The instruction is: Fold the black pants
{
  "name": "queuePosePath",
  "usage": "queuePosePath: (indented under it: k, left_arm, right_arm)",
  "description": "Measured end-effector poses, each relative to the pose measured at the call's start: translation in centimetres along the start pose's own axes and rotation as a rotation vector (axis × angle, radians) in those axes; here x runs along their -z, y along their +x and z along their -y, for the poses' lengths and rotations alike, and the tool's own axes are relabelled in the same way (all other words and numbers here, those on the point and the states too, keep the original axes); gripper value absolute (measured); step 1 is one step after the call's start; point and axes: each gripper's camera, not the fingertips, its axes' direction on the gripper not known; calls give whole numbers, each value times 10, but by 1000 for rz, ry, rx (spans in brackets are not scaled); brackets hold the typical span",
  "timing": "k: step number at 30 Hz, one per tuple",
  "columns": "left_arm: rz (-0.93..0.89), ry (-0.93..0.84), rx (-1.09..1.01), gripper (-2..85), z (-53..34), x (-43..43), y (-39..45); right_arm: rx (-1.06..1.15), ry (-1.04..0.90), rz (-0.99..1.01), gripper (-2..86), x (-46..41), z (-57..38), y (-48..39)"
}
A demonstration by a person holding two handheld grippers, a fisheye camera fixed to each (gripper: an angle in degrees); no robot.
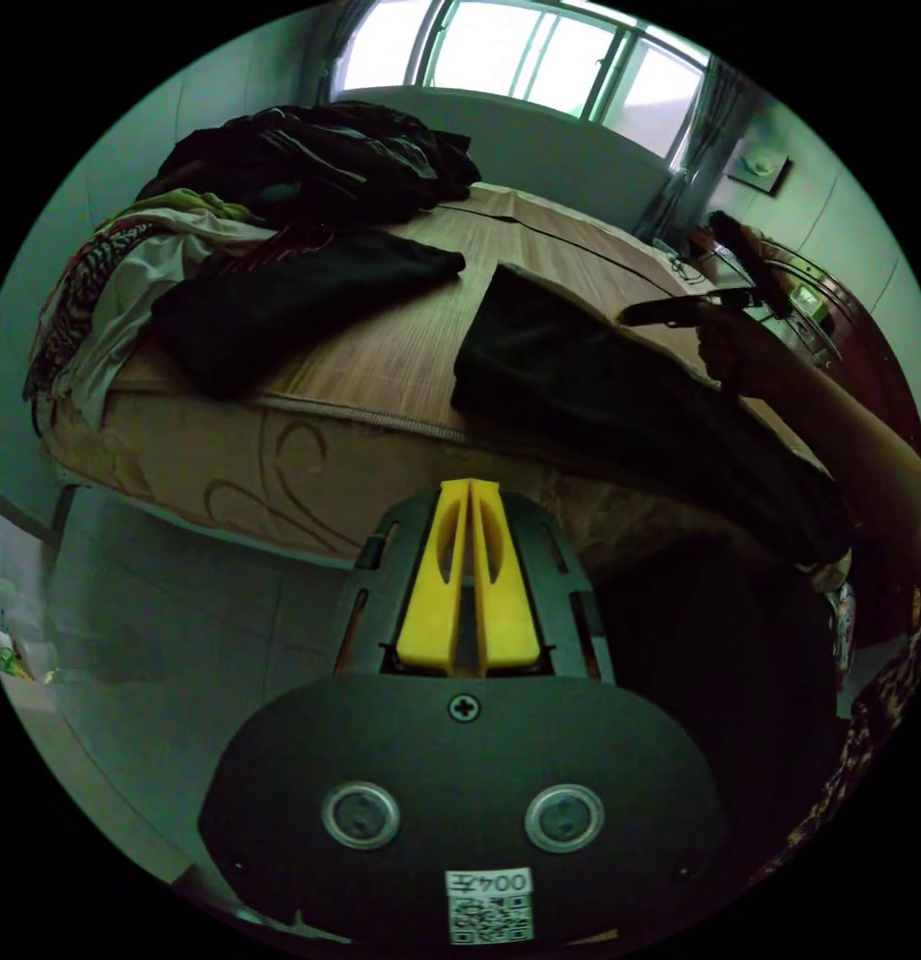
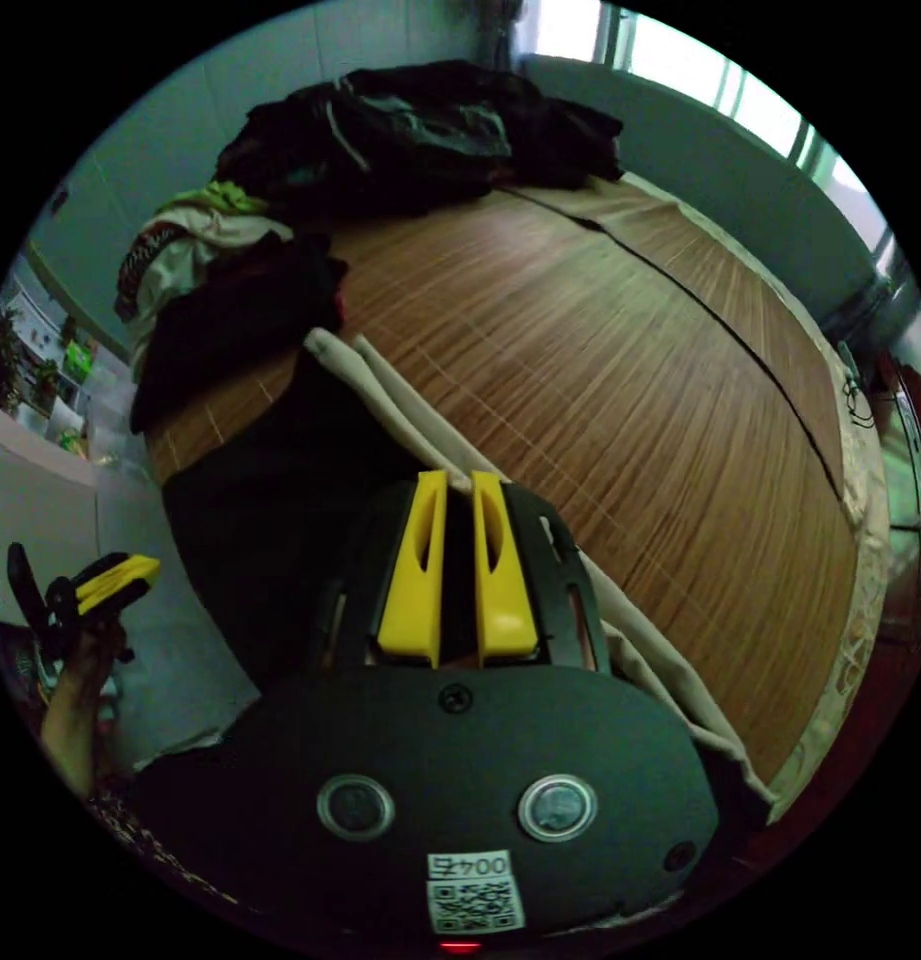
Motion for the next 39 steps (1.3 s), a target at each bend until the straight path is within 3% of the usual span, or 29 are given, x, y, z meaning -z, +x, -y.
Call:
queuePosePath:
  k: [4,9,18,22,24,27,30,34,39]
  left_arm:
    - [-5,17,6,7,14,-6,1]
    - [-32,25,14,7,35,-9,9]
    - [-28,121,-152,6,96,-23,70]
    - [35,-49,-194,6,120,-68,91]
    - [17,-23,-182,6,122,-74,93]
    - [39,-47,-142,5,134,-68,99]
    - [-17,78,-120,4,152,-42,110]
    - [-137,89,-188,2,206,-50,150]
    - [-79,-50,-329,1,266,-114,218]
  right_arm:
    - [89,76,129,64,20,-30,-36]
    - [157,95,114,62,14,-62,-77]
    - [-228,99,141,55,8,-86,33]
    - [-319,12,198,59,-24,-78,69]
    - [-367,-64,211,56,-42,-76,85]
    - [-418,-36,303,56,-39,-85,107]
    - [-384,80,354,68,-11,-115,116]
    - [-341,105,209,67,19,-189,124]
    - [-340,-23,-46,65,32,-274,139]
